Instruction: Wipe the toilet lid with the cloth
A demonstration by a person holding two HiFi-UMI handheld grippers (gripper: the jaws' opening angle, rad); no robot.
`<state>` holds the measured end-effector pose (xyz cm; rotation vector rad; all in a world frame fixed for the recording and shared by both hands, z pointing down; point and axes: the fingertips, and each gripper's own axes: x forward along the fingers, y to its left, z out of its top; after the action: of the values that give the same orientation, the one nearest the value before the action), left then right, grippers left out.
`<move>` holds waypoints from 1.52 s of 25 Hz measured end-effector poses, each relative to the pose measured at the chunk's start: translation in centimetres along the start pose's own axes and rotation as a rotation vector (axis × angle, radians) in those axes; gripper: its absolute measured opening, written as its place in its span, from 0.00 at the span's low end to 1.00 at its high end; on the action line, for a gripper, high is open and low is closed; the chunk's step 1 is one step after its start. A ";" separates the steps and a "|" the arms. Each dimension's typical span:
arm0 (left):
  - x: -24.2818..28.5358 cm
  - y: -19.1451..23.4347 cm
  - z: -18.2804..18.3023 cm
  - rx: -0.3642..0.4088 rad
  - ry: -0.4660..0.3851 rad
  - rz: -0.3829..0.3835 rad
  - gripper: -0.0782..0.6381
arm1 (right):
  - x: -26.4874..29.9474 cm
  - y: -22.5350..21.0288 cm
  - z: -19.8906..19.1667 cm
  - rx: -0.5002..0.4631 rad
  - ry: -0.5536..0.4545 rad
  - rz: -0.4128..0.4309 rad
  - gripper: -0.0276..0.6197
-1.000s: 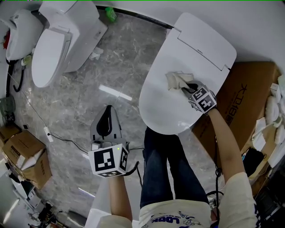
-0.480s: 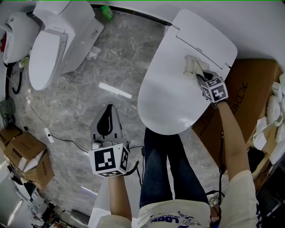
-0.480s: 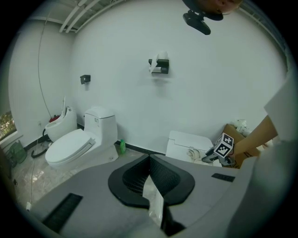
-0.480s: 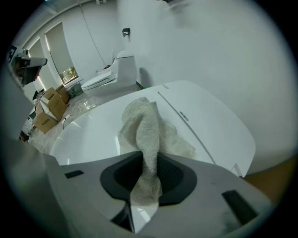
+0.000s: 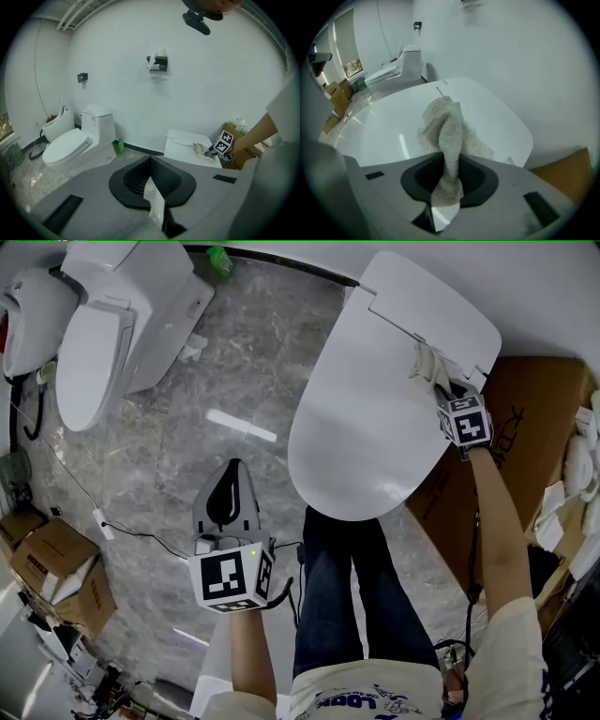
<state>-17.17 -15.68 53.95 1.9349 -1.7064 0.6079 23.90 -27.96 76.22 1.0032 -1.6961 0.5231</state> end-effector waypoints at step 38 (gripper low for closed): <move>-1.0 -3.1 -0.9 -0.020 -0.007 -0.043 0.11 | -3.3 1.1 -8.7 0.104 0.130 -0.098 0.17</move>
<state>-14.26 -14.00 53.87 1.9558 -1.6645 0.5669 28.18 -19.64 76.41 1.0972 -1.5100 0.6040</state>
